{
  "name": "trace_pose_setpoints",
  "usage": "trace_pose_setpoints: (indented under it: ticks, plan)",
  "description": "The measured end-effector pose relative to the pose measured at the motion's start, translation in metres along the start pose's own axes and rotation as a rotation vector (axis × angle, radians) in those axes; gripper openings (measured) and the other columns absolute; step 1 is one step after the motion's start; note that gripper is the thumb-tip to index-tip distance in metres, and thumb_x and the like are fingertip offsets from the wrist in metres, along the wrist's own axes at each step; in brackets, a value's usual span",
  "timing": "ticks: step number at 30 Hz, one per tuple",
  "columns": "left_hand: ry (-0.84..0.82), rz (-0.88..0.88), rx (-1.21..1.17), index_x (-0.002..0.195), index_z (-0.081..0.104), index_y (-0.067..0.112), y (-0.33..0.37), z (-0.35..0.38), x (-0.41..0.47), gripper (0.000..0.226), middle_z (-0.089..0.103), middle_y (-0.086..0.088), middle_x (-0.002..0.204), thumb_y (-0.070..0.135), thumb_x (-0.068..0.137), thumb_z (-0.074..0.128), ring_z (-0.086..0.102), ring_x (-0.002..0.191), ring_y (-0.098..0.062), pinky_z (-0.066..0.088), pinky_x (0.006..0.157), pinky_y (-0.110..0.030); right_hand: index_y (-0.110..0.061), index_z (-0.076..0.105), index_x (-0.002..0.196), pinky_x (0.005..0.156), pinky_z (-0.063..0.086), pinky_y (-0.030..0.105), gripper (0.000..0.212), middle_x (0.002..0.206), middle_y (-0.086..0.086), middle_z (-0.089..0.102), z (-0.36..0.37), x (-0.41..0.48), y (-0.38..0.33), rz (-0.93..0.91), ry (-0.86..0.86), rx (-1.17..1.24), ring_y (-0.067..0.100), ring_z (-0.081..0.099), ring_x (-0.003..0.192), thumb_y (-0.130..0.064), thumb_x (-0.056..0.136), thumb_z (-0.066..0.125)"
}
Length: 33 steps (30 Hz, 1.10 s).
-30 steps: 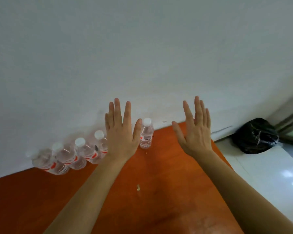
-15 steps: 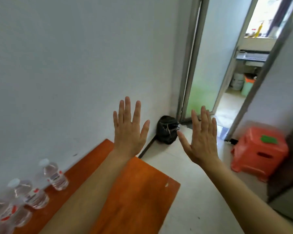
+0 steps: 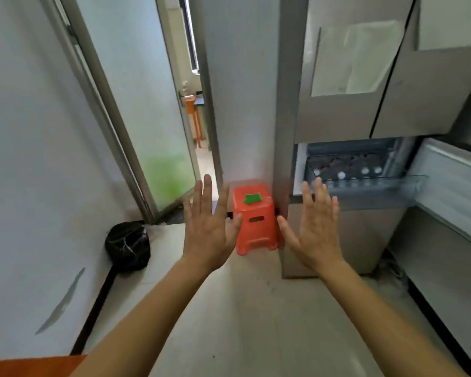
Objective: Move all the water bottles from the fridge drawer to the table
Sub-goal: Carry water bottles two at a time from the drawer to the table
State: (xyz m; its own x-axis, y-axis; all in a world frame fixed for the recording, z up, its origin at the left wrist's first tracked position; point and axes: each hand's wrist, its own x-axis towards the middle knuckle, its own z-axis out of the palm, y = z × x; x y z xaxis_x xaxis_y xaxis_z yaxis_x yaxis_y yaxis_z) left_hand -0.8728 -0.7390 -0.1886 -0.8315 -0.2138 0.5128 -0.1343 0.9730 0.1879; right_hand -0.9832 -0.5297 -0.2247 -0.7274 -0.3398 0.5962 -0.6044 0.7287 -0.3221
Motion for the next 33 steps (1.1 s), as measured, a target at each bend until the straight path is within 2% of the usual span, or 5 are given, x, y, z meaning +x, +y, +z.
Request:
trace_pose_setpoints:
  ticks: [5, 14, 24, 28, 33]
  plan:
    - [-0.065, 0.094, -0.041, 0.157, 0.012, 0.024, 0.066, 0.081, 0.074, 0.071, -0.003, -0.01, 0.166, 0.059, 0.098, 0.029, -0.005, 0.153, -0.029, 0.014, 0.119, -0.059, -0.009, 0.008, 0.159, 0.122, 0.008, 0.057, 0.091, 0.165, 0.017, -0.001, -0.001, 0.026, 0.106, 0.084, 0.015, -0.122, 0.03, 0.0, 0.153, -0.057, 0.092, 0.048]
    - [-0.262, 0.201, -0.111, 0.155, -0.016, 0.03, 0.171, 0.22, 0.237, 0.078, -0.036, -0.004, 0.158, 0.065, 0.098, 0.023, -0.033, 0.145, -0.024, -0.003, 0.122, -0.054, -0.018, 0.002, 0.159, 0.122, 0.01, 0.055, 0.087, 0.165, 0.014, -0.001, 0.0, 0.123, 0.271, 0.29, -0.056, -0.304, 0.029, 0.0, 0.153, -0.063, 0.093, 0.037]
    - [-0.488, 0.32, -0.161, 0.157, -0.009, 0.029, 0.289, 0.347, 0.345, 0.077, -0.029, -0.004, 0.161, 0.066, 0.097, 0.023, -0.029, 0.147, -0.023, -0.003, 0.122, -0.052, -0.017, 0.016, 0.158, 0.123, 0.008, 0.051, 0.083, 0.165, 0.016, 0.01, -0.011, 0.166, 0.435, 0.5, -0.093, -0.36, 0.031, 0.008, 0.152, -0.067, 0.092, 0.025]
    - [-0.54, 0.254, -0.132, 0.157, -0.01, 0.029, 0.321, 0.394, 0.372, 0.08, -0.029, -0.006, 0.161, 0.068, 0.096, 0.023, -0.03, 0.147, -0.025, -0.004, 0.121, -0.05, -0.017, 0.014, 0.158, 0.123, 0.009, 0.05, 0.086, 0.165, 0.016, 0.009, 0.003, 0.189, 0.507, 0.482, -0.18, -0.321, 0.031, 0.008, 0.152, -0.07, 0.09, 0.02]
    - [-0.589, 0.022, -0.123, 0.158, -0.005, 0.027, 0.343, 0.446, 0.398, 0.083, -0.021, -0.009, 0.163, 0.069, 0.094, 0.029, -0.02, 0.15, -0.028, 0.005, 0.122, -0.054, -0.017, 0.012, 0.158, 0.122, 0.018, 0.046, 0.079, 0.164, 0.015, 0.014, 0.024, 0.231, 0.576, 0.434, -0.402, -0.206, 0.03, 0.012, 0.152, -0.06, 0.097, 0.039]
